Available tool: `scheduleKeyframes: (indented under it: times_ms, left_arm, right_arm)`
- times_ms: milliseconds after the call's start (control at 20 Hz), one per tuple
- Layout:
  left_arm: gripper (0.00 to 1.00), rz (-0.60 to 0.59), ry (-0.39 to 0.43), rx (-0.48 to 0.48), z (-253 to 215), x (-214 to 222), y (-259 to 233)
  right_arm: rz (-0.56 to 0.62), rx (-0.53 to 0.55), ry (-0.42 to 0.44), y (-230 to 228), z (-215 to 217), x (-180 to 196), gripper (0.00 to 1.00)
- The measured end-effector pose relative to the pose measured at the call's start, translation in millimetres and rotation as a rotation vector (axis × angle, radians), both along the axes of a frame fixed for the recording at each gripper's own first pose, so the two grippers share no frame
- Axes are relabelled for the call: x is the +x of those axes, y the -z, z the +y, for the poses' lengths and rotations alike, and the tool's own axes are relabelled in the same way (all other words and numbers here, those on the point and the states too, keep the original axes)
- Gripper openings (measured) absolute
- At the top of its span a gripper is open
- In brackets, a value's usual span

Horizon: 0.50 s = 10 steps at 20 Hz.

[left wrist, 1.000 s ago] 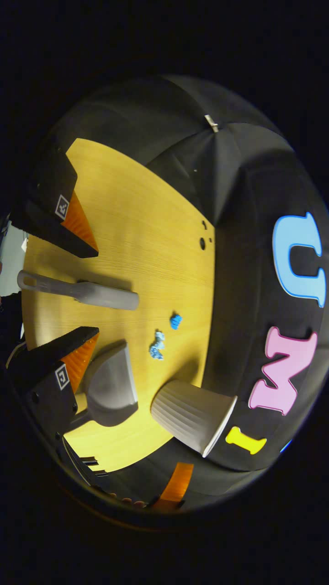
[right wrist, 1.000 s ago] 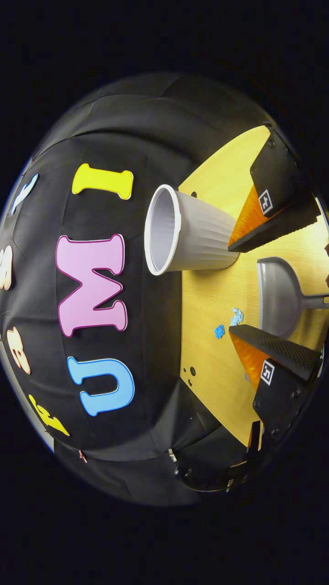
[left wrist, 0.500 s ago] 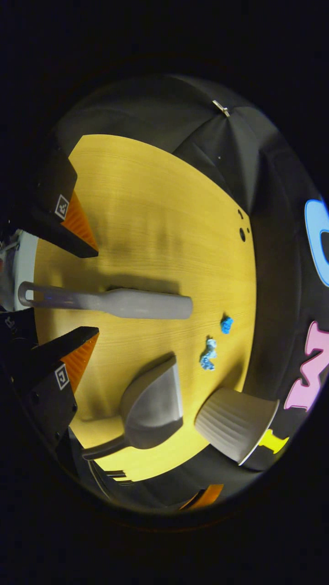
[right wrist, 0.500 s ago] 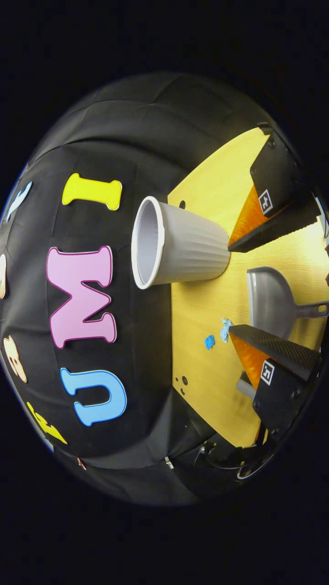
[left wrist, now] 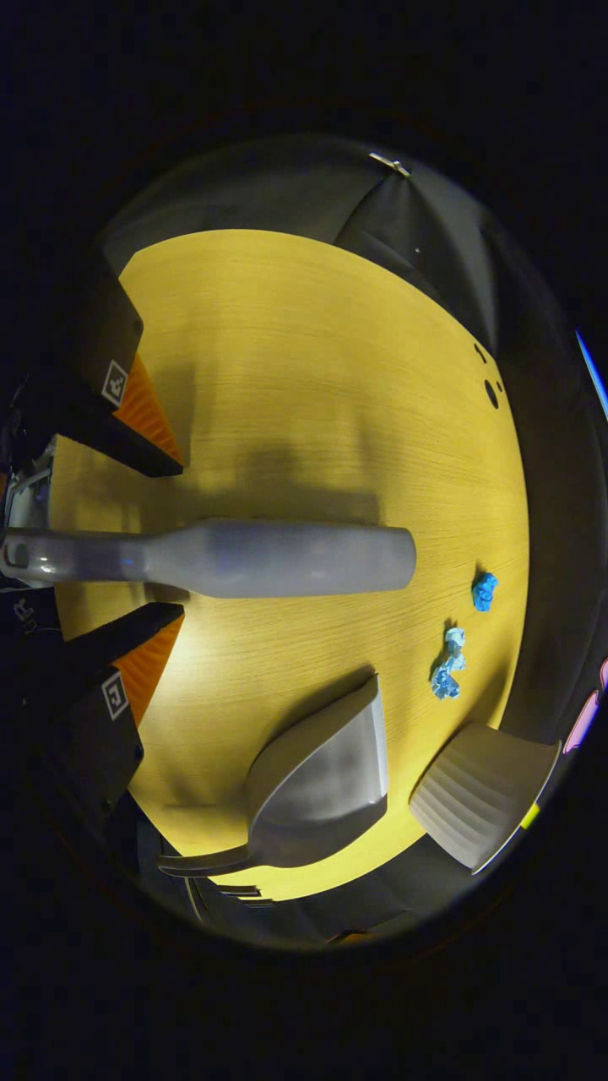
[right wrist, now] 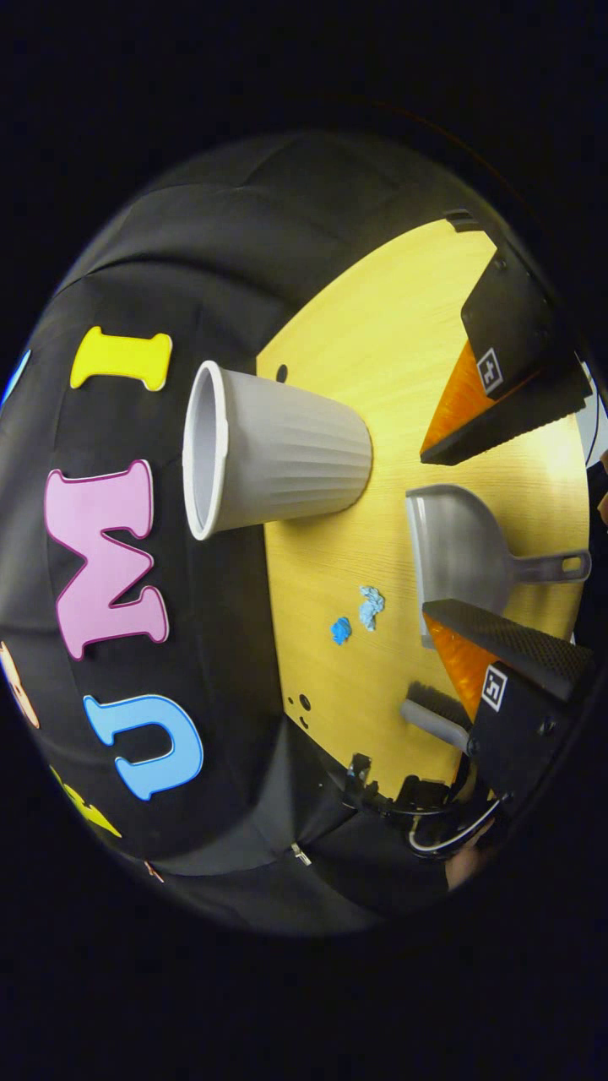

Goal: Pick up the small broom and dustpan from the desktop, sweep the trash into the dustpan with the broom, and then empty the trash into the garbage bin.

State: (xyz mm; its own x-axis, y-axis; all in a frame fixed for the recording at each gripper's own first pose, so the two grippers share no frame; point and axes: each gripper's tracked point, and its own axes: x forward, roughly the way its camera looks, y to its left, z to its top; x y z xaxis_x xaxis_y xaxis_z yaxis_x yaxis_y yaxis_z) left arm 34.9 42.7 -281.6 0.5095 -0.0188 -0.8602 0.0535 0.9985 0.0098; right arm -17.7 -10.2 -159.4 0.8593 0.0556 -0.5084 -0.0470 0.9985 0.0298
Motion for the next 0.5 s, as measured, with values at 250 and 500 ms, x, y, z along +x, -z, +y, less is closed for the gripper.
scheduleKeyframes:
  times_ms: [250,500]
  left_arm:
    - [0.81,0.044,0.046,0.023,-7.6,5.5,3.2]
    - [0.37,0.075,0.041,0.024,-10.8,3.9,1.1]
  right_arm:
    - [0.129,0.067,0.009,35.4,4.9,-8.3,0.99]
    - [0.221,0.078,-0.019,55.7,16.1,-14.6,0.99]
